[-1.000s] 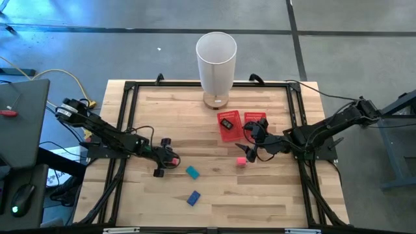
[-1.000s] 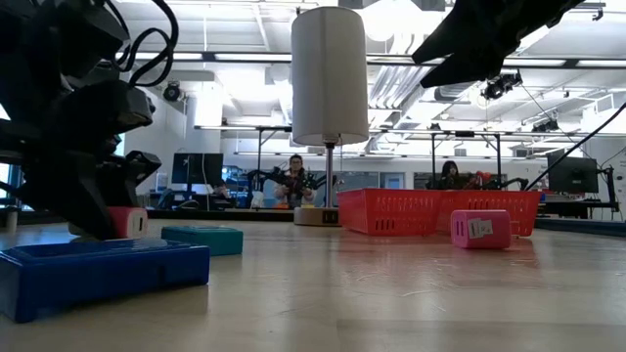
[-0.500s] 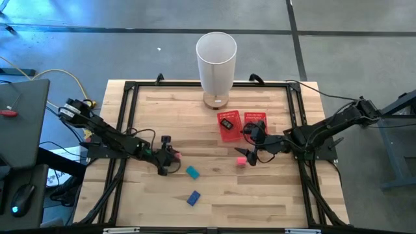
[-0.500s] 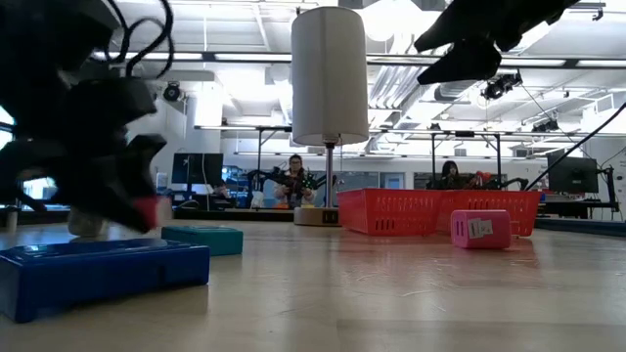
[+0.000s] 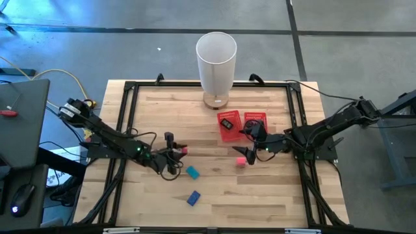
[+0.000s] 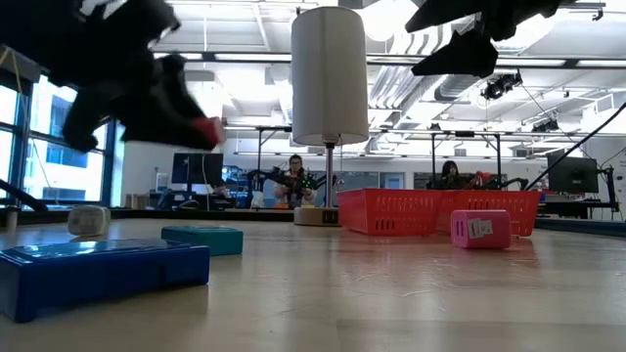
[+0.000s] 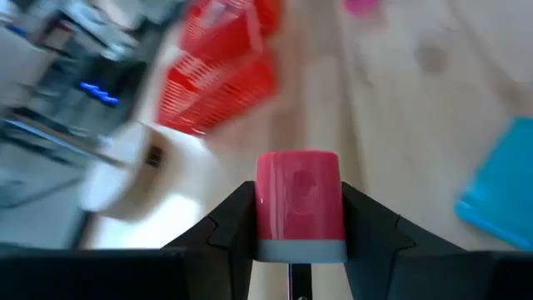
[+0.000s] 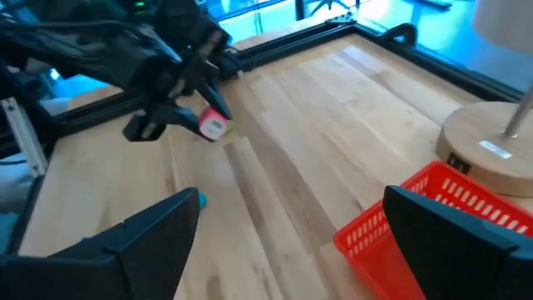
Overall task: Pick & Place Office items
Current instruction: Put the pink white charger adapter into the right red bin
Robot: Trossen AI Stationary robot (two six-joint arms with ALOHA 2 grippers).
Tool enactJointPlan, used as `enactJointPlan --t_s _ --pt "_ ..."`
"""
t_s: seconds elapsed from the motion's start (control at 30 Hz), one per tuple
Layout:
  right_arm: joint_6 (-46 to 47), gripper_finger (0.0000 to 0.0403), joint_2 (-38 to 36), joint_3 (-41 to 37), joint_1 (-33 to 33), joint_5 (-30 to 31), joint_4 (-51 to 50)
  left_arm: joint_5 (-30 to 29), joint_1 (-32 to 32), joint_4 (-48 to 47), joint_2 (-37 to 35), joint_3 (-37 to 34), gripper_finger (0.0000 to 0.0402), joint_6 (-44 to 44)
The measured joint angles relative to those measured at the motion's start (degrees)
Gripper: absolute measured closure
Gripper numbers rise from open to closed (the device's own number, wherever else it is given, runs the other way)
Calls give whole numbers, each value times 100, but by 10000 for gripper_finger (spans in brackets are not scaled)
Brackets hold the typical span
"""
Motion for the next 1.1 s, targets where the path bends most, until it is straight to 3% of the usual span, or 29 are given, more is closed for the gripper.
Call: enactJointPlan --t_s 0.23,0.47,0.77,0.97,1.1 --pt "2 35 168 2 -9 773 63 -1396 -181 757 -7 188 277 859" --pt "-49 35 525 13 -10 900 530 -2375 -300 1634 72 192 277 1576" --pt "-671 35 1258 4 -172 28 1592 -2864 -334 2977 1211 492 277 3213" --pt "-781 35 1517 -11 -260 -13 2129 -3073 -332 3454 2046 1125 277 4227" --pt "-778 35 1585 -2 -276 -57 2448 -3104 -334 3497 2327 1453 277 4436"
